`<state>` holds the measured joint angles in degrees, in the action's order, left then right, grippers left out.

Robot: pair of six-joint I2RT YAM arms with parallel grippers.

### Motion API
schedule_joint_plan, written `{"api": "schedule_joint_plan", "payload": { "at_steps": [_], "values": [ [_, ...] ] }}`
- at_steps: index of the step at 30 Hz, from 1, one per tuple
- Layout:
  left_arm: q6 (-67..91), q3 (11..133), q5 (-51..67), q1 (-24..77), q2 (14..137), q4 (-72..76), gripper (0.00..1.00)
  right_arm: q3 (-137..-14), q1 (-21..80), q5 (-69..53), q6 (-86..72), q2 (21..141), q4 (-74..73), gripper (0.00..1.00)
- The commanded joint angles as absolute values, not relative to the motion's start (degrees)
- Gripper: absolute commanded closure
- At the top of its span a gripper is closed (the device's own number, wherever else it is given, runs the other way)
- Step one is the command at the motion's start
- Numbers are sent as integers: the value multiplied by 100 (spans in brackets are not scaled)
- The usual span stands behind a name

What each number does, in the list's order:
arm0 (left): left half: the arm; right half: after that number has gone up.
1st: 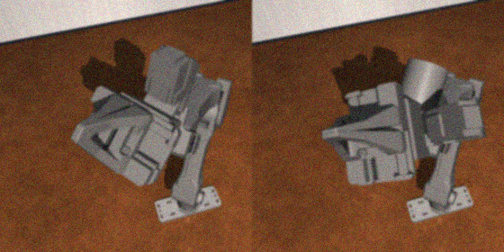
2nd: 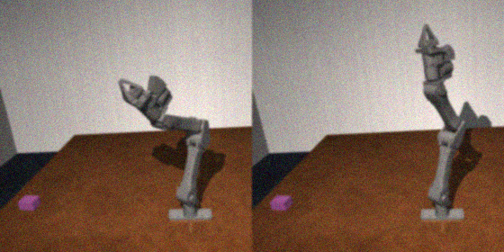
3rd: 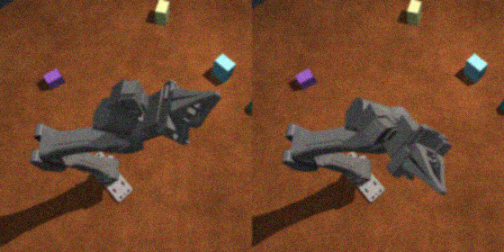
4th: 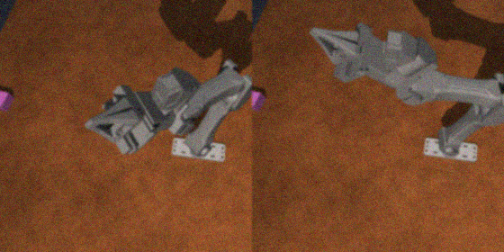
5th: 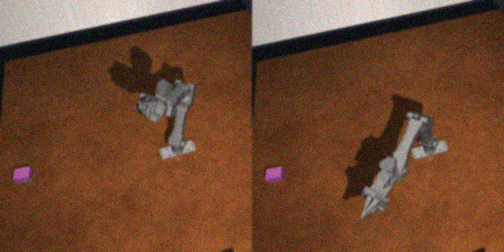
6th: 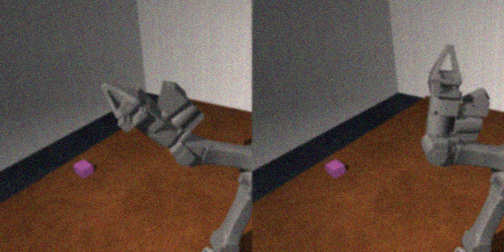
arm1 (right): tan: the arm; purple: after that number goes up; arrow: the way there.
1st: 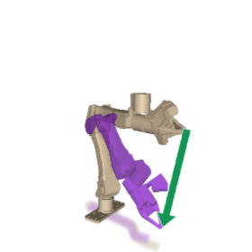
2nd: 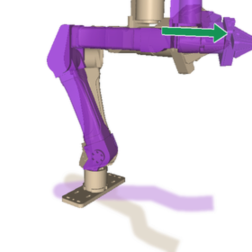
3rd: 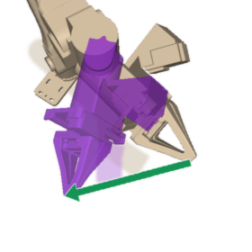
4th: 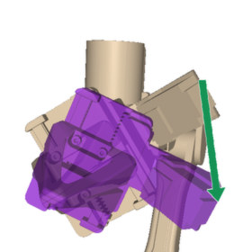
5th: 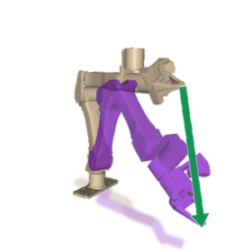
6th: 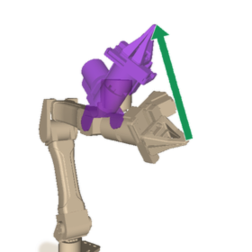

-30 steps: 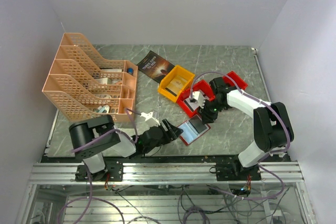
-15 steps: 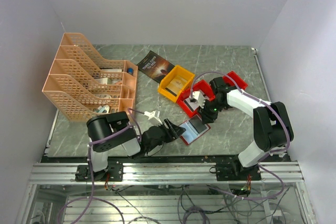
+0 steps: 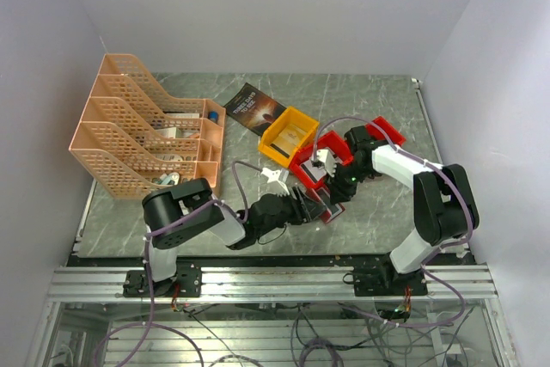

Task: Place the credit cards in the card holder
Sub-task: Close the card holder at the center of the board.

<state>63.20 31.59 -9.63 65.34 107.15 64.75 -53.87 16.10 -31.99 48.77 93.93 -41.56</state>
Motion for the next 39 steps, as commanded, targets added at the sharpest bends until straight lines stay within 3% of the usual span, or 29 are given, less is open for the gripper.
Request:
{"api": "schedule_joint_plan", "payload": {
  "at_steps": [1,12,17,24,39],
  "values": [
    [5933,3554,-692,6497,10771,6037,39,-5379,1559,-3293,5031,9565,-4378,72],
    [5810,3900,-597,6377,11053,5846,40,-5486,824,-4061,5185,8633,-4526,69],
    [5779,4032,-662,6340,11062,5569,49,-5376,438,-4146,5237,8401,-4383,66],
    [5857,4197,-636,6277,11126,5132,59,-5308,242,-4105,5234,8619,-4319,62],
    [5906,4261,-535,6188,11184,4888,60,-5298,254,-4184,5471,9007,-4529,64]
  ]
}}
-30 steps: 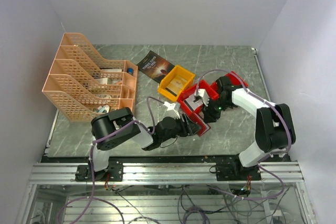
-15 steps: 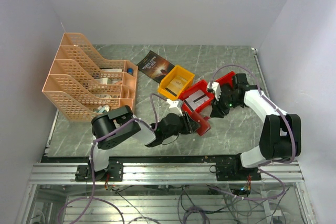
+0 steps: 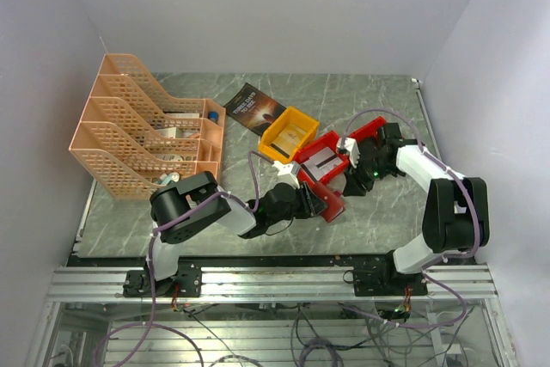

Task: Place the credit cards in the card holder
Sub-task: Close the card holder at the center of the board.

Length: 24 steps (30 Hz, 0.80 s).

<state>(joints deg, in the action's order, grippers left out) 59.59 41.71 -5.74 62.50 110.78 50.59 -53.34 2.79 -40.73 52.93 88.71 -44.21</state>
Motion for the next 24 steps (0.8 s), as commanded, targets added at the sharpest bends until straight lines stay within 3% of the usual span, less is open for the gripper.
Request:
{"api": "schedule_joint_plan", "payload": {
  "at_steps": [1,12,14,18,24],
  "values": [
    [5907,4269,-532,6188,11188,4879,60,-5300,263,-4180,5489,9034,-4548,64],
    [5923,4273,-477,6179,11206,4895,60,-5078,586,-3832,5093,8892,-3926,65],
    [5924,4272,-475,6171,11199,4903,60,-5041,610,-3738,4952,8861,-3772,72],
    [5915,4263,-444,6170,11175,4909,59,-5145,615,-3637,4826,8892,-3754,100],
    [5802,4030,-541,6161,10882,5144,57,-5036,612,-4005,4965,8374,-3711,100]
  ]
}}
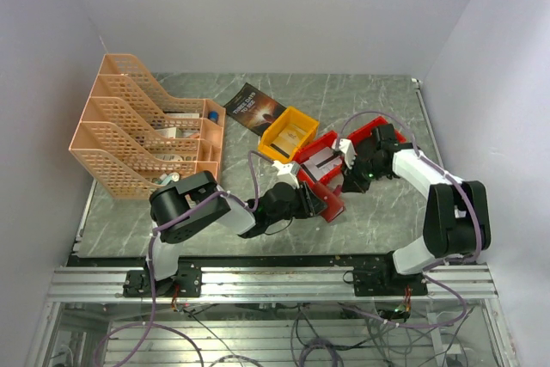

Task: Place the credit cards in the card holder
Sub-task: Close the card holder at the center of the board.

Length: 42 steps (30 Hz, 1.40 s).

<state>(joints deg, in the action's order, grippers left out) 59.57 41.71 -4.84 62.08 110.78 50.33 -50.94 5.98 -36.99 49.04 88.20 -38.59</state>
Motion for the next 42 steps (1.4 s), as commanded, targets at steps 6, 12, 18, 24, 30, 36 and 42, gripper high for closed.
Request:
{"api": "schedule_joint_plan", "payload": {
  "at_steps": [6,12,18,24,30,36,42],
  "values": [
    [5595,3801,-756,6160,10305,5016,56,-5045,829,-4385,5329,8372,-4027,100],
    [5442,3795,-840,6153,10136,4598,57,-5001,1502,-4222,5246,8332,-3901,100],
    [5470,3929,-740,6079,10517,4624,61,-5036,1740,-3993,5075,8440,-3814,100],
    [5407,4273,-528,5999,10896,4506,61,-5045,1674,-3824,4947,8404,-3750,100],
    [5356,4458,-403,5998,10988,4208,62,-5012,1622,-4062,5329,8431,-4056,100],
    [5379,4328,-239,6024,10771,4007,63,-4915,1792,-4120,5539,8368,-4173,100],
    [5376,4266,-202,6216,10580,3815,64,-4685,2262,-3844,5321,8225,-3990,100]
  ]
}}
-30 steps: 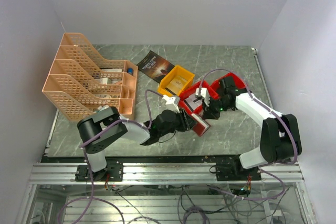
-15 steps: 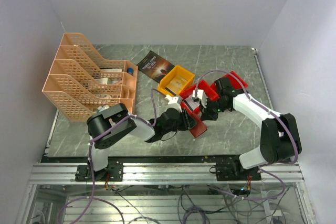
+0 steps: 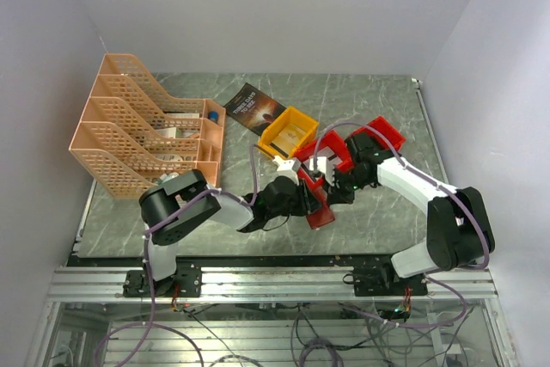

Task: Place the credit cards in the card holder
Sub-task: Close the card holder at the center of the board.

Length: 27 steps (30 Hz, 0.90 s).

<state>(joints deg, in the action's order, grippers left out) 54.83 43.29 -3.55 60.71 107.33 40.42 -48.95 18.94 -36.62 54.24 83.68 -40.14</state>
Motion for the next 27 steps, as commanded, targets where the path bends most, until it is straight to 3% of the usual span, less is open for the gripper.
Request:
{"api": "schedule_joint_plan", "payload": {
  "at_steps": [1,11,17,27],
  "values": [
    [5397,4234,-214,6255,10558,3828,64,-4669,2350,-3803,5265,8219,-3945,100],
    [5704,3457,-878,6513,9922,4065,65,-4824,2618,-3439,4564,8151,-3438,100],
    [5477,3659,-936,6488,9840,3597,66,-4886,2451,-3157,4555,8151,-3277,100],
    [5578,3514,-901,6259,9615,3719,78,-5091,2790,-3337,5095,8457,-3375,100]
  ]
}}
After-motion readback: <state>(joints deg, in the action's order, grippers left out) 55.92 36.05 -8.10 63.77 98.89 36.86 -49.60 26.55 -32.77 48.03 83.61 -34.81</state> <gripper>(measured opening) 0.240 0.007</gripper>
